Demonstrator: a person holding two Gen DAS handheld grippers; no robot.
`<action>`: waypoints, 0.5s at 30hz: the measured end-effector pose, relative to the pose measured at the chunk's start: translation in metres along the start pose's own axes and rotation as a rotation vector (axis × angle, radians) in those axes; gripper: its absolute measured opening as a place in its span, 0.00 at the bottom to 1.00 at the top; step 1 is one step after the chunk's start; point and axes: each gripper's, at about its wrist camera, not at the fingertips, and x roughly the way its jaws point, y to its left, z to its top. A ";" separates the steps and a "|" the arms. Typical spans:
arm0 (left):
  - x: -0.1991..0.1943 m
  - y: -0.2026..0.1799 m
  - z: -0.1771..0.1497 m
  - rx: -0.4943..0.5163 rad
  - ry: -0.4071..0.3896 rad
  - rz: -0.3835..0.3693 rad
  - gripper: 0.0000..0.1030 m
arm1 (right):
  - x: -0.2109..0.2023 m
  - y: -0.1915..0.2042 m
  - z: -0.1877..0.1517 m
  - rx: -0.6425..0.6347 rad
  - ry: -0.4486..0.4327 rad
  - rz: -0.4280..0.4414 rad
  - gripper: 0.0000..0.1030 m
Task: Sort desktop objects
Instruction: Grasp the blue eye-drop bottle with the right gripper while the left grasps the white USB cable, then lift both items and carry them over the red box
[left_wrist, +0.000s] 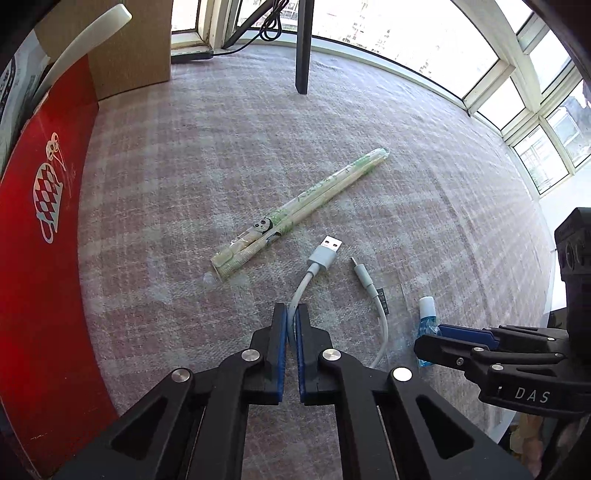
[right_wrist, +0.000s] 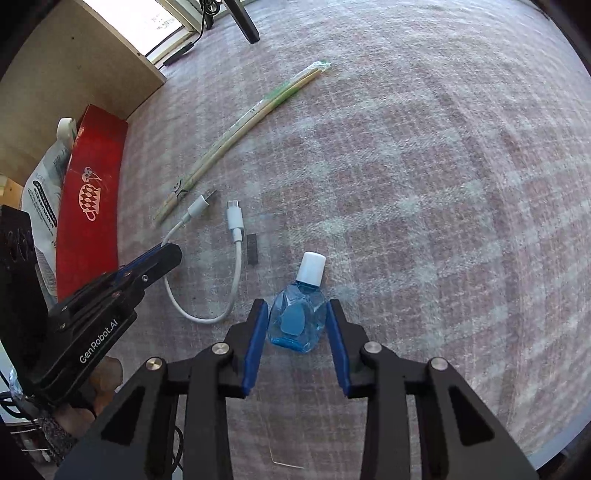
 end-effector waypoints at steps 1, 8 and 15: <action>-0.003 -0.001 0.000 0.003 -0.005 0.001 0.04 | -0.002 -0.002 -0.001 0.005 -0.002 0.010 0.31; -0.029 -0.005 -0.001 0.021 -0.054 0.002 0.04 | -0.024 -0.012 -0.005 0.020 -0.041 0.065 0.31; -0.056 -0.014 0.001 0.040 -0.114 0.009 0.03 | -0.061 -0.005 -0.003 0.019 -0.114 0.127 0.31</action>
